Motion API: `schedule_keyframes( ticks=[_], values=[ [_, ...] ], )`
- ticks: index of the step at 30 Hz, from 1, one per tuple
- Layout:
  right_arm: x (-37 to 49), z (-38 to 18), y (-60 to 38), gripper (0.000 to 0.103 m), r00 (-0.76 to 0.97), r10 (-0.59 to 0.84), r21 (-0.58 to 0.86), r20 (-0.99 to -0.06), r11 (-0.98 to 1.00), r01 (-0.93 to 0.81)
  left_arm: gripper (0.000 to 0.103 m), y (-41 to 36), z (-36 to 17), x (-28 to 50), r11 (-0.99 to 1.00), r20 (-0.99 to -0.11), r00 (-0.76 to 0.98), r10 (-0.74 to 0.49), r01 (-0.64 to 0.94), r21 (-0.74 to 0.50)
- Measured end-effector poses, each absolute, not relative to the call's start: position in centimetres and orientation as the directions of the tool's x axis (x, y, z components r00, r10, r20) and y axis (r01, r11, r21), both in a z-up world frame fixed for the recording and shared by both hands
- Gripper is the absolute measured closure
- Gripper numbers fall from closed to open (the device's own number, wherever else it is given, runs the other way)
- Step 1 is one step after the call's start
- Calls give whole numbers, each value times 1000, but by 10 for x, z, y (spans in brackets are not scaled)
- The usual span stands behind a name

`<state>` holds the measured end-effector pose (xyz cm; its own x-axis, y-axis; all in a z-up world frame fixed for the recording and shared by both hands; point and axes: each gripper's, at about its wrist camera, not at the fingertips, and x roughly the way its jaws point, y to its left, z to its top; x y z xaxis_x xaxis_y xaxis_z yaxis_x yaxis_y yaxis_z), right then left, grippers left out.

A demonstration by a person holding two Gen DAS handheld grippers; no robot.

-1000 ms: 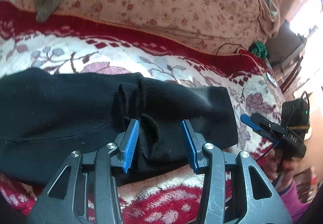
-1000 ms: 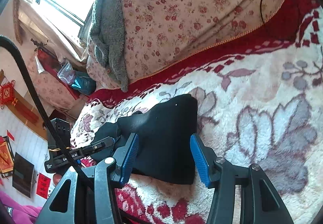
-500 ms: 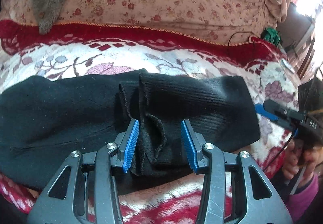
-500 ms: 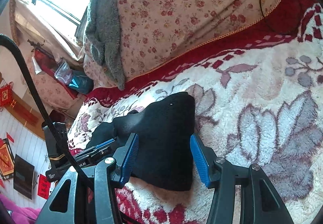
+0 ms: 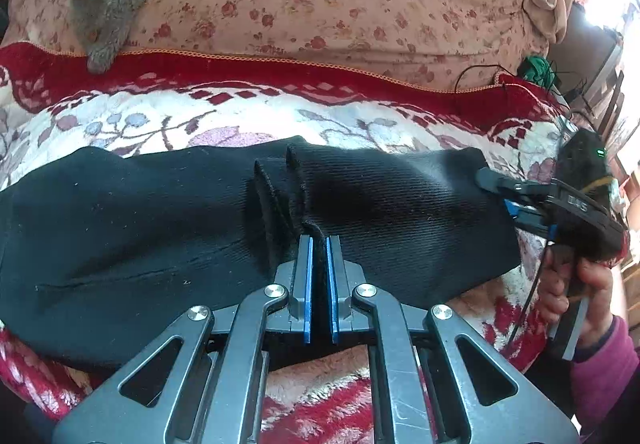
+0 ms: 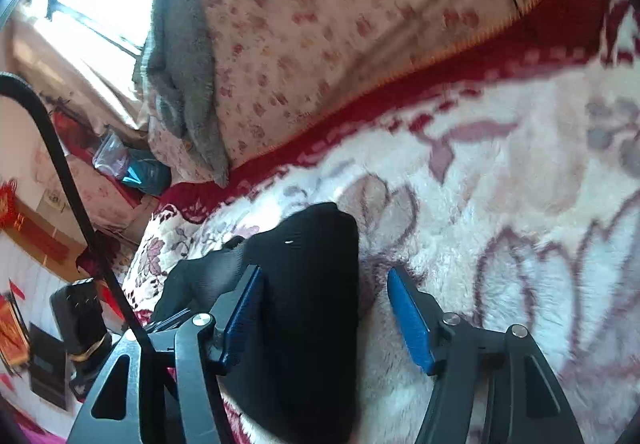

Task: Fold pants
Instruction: 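Pinch the folded pants crease with the left gripper while the right gripper grasps the end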

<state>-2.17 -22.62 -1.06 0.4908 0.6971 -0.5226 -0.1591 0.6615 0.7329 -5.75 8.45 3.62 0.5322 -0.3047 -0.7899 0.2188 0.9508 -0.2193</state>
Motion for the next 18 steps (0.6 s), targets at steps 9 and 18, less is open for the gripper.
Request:
schedule_keyframes(
  ticks=[9, 18],
  values=[
    [-31, 15, -203, 74, 546, 610, 593, -574, 770, -237, 102, 92, 30, -57, 954, -799, 522, -299, 172, -244],
    [-30, -15, -226, 59, 551, 637, 696, -539, 706, -135, 102, 94, 25, -59, 948, -798, 512, -319, 165, -273]
  ],
)
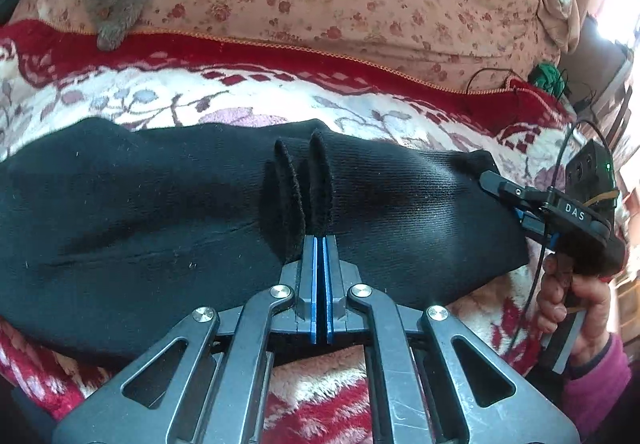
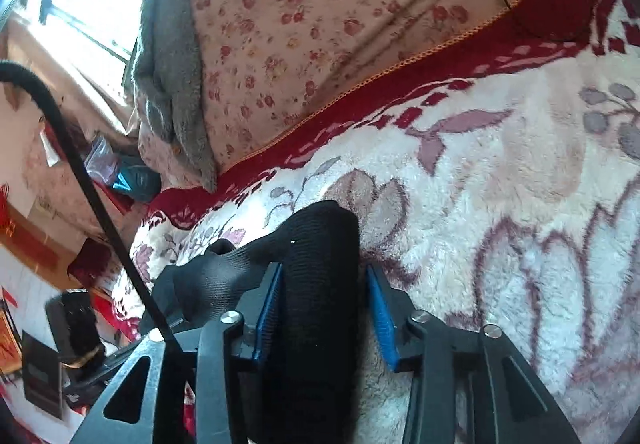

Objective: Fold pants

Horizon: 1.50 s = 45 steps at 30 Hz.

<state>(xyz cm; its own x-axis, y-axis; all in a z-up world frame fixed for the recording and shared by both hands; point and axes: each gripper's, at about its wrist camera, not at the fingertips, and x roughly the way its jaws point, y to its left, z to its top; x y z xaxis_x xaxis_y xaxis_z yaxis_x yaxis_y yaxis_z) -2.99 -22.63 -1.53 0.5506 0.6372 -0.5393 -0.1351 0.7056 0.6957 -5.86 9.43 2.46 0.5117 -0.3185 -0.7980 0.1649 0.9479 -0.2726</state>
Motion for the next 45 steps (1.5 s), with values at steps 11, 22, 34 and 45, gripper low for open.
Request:
schedule_keyframes(
  ticks=[11, 22, 34, 45],
  values=[
    [-59, 62, -188, 50, 598, 665, 613, -447, 715, -337, 63, 162, 39, -94, 931, -782, 558, -276, -48, -363],
    [-37, 80, -26, 49, 361, 787, 470, -501, 598, -649, 59, 266, 43, -136, 842, -750, 652, -115, -337, -422],
    [-8, 72, 156, 42, 194, 720, 273, -666, 477, -835, 59, 305, 15, -131, 745, -731, 675, -103, -434, -506],
    [26, 36, 250, 42, 107, 589, 181, -801, 409, -894, 42, 313, 0, -118, 734, -686, 717, -128, -397, -551]
  ],
)
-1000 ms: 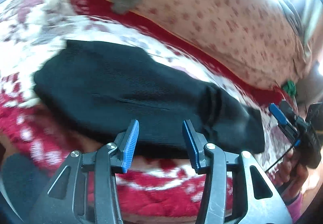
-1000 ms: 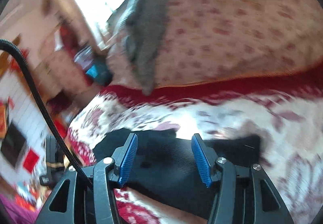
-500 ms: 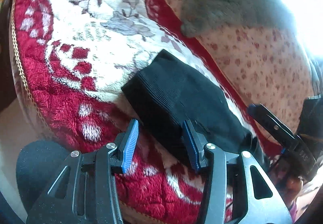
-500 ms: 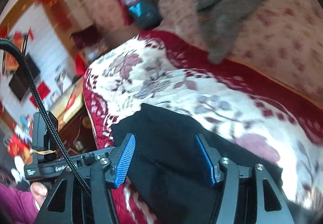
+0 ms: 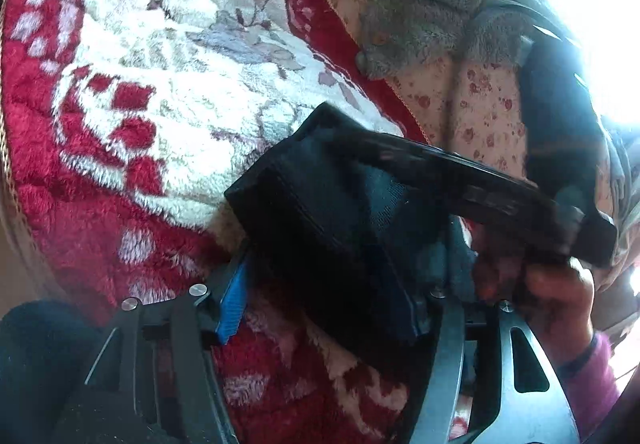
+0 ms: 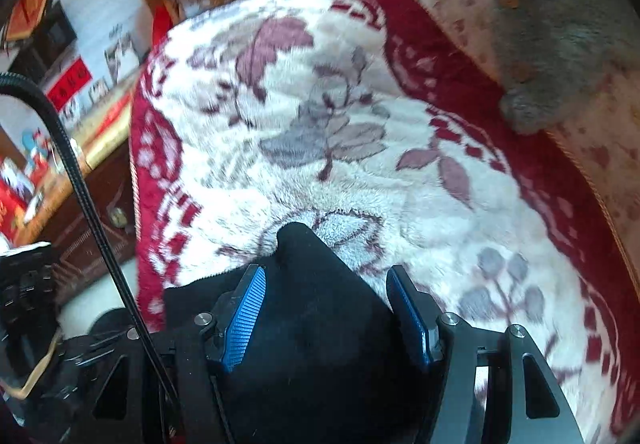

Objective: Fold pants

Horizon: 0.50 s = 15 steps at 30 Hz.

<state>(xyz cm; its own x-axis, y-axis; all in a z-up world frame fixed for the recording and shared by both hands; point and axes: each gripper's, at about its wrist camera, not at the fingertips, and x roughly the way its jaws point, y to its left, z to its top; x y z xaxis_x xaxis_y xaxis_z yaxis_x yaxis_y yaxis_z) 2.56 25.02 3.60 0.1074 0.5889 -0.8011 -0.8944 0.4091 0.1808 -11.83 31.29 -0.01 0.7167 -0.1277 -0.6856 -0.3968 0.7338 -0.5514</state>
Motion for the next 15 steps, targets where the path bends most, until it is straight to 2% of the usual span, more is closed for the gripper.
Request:
schedule_keyframes(
  ticks=[1, 5, 6, 7, 8, 11, 14, 15],
  values=[
    [27, 32, 257, 43, 100, 577, 173, -811, 400, -900, 42, 314, -1, -118, 734, -684, 718, -127, -395, -552],
    [26, 24, 267, 68, 130, 552, 126, -824, 402, -907, 42, 318, -4, -116, 720, -663, 736, -137, -386, -577],
    [25, 22, 268, 70, 146, 547, 108, -825, 405, -908, 44, 319, -4, -115, 719, -659, 738, -143, -381, -582],
    [24, 22, 267, 73, 158, 551, 100, -820, 409, -907, 49, 319, -4, -115, 720, -656, 740, -147, -374, -584],
    [24, 23, 266, 80, 161, 557, 103, -815, 413, -905, 59, 320, -5, -113, 727, -657, 738, -154, -365, -581],
    [23, 27, 260, 87, 163, 579, 123, -799, 422, -898, 69, 321, -5, -111, 726, -651, 742, -162, -357, -588],
    [19, 39, 252, 90, 156, 613, 155, -774, 423, -893, 82, 317, 2, -113, 740, -638, 751, -174, -327, -587],
    [18, 44, 248, 90, 155, 624, 165, -766, 424, -890, 83, 315, 7, -115, 749, -632, 757, -168, -318, -581]
  ],
)
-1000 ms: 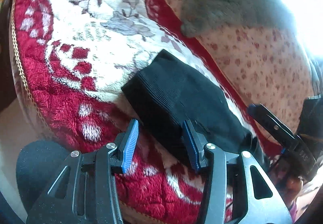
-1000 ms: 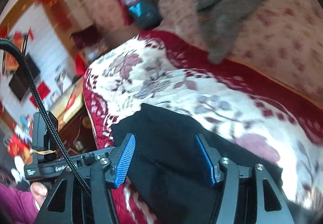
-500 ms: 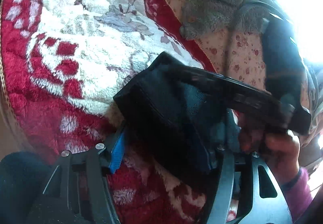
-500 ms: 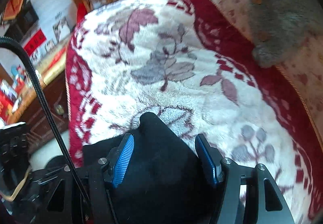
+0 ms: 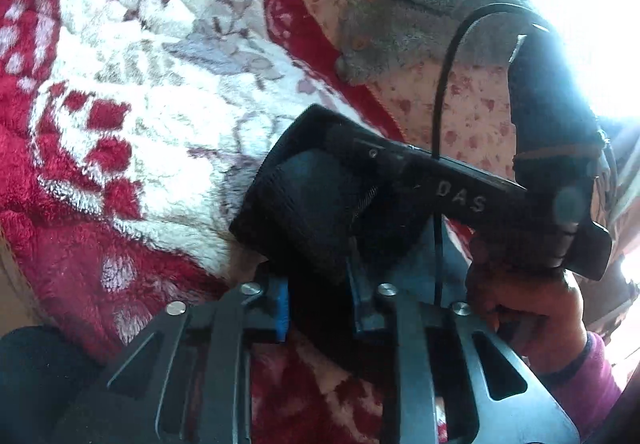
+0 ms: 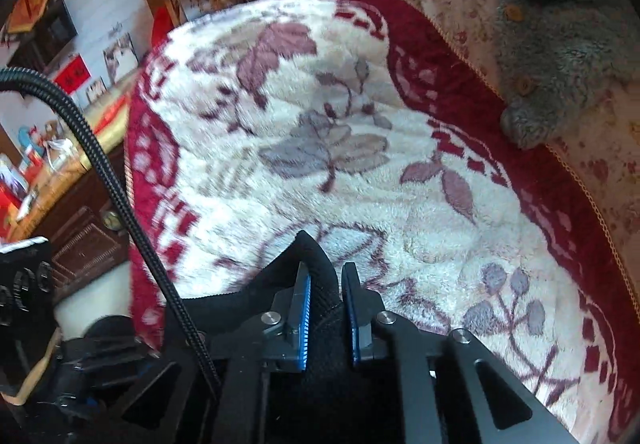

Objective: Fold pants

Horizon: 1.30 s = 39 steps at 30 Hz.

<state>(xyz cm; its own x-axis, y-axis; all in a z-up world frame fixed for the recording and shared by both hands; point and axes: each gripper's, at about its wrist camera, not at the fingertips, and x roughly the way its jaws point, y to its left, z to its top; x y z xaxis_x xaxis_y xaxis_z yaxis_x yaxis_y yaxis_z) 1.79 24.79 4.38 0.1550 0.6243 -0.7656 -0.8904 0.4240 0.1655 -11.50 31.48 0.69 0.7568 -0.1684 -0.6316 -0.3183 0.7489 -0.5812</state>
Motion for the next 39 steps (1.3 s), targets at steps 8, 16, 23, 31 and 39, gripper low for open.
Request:
schedule_keyframes(
  ticks=[8, 16, 23, 31, 39],
  values=[
    [8, 99, 191, 91, 181, 744, 279, -643, 448, -850, 86, 291, 58, -127, 796, -558, 811, -175, -218, -565],
    [2, 143, 101, 91, 250, 825, 389, -506, 477, -788, 86, 231, 114, -126, 862, -485, 844, -228, -56, -504],
    [0, 157, -3, 91, 344, 841, 483, -417, 526, -701, 86, 156, 137, -114, 898, -480, 820, -311, 90, -430],
    [-4, 131, -113, 91, 450, 794, 547, -409, 608, -576, 86, 50, 123, -96, 907, -545, 735, -403, 240, -347],
    [0, 67, -197, 88, 527, 700, 589, -481, 704, -397, 78, -20, 78, -74, 900, -643, 631, -435, 297, -318]
  ],
)
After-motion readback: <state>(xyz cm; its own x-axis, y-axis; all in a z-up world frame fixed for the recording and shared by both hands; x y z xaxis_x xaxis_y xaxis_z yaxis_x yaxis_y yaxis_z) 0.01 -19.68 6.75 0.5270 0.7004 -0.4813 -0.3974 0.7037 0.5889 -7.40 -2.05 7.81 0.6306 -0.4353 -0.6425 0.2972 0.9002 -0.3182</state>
